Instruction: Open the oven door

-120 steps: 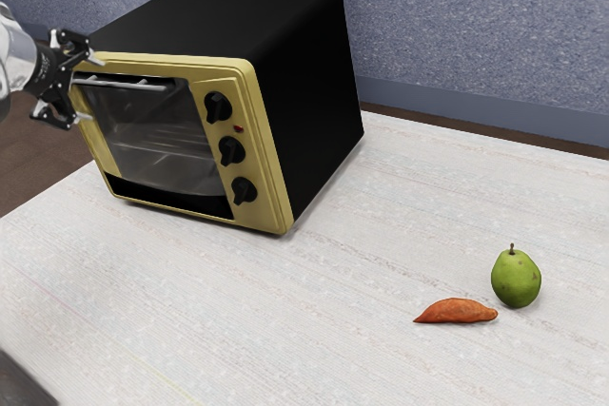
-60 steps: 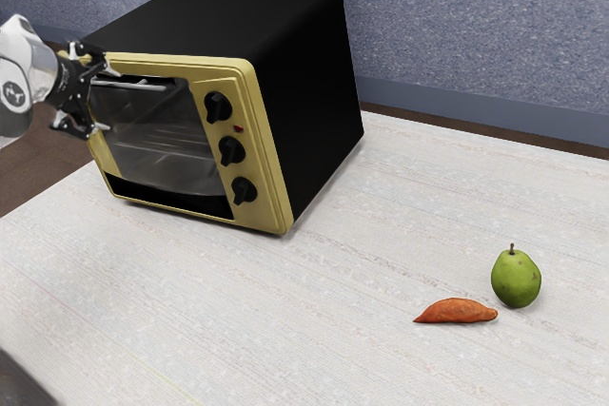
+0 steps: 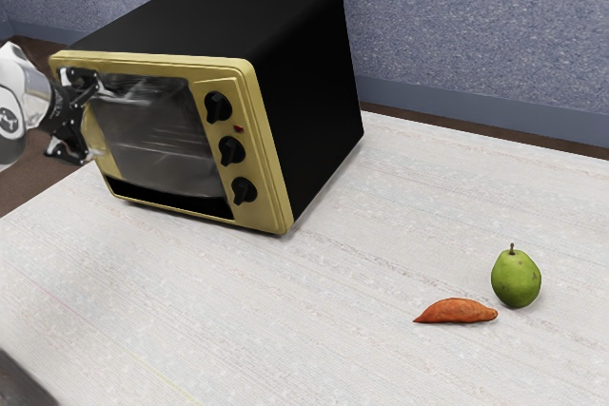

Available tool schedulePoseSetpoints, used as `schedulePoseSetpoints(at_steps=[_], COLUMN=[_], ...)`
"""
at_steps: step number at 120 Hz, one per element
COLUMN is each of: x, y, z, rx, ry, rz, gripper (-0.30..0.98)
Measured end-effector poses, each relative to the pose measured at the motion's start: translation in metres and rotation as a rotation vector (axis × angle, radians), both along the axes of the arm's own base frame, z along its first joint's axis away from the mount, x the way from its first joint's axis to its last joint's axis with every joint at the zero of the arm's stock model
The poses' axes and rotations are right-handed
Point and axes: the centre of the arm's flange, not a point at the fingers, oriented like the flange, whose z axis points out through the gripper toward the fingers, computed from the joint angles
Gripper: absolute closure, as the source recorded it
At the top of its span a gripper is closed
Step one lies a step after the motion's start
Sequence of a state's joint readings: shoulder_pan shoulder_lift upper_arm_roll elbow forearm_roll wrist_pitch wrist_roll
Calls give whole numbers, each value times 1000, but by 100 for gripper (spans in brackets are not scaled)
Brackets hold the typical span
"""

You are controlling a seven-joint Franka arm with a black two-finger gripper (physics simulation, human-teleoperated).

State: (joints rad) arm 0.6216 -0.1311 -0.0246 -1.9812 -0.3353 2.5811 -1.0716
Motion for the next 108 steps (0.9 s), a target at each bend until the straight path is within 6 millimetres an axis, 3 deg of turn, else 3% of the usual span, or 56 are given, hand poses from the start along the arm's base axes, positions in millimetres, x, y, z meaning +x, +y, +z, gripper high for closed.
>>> schedulePoseSetpoints(at_steps=[8, 26, 35, 42, 48, 52, 57, 64, 68, 71, 77, 84, 94, 101, 108], x=[-39, -111, -158, -171, -155, -128, -87, -31, -10, 1, 18, 29, 33, 34, 32], y=[3, -16, -39, -67, -98, -125, -178, -272, -307, -329, -362, -370, -366, -335, -324], z=[-3, -18, -20, -16, -1, 50, 117, 188, 225, 238, 215, 173, 122, 101, 89], rx=[2, 2, 31, 80, 148, 245, 330, 375, 391, 414, 405, 359, 296, 195, 133], ry=[6, 14, 4, 1, 13, 19, 32, 29, 24, 48, 170, 321, 493, 549, 581], rz=[49, 114, 160, 168, 117, 38, -108, -399, -546, -623, -737, -801, -850, -833, -843], gripper=[0, 0, 0, 0, 0, 1, 1, 1, 1, 1, 0, 0, 0, 0, 0])
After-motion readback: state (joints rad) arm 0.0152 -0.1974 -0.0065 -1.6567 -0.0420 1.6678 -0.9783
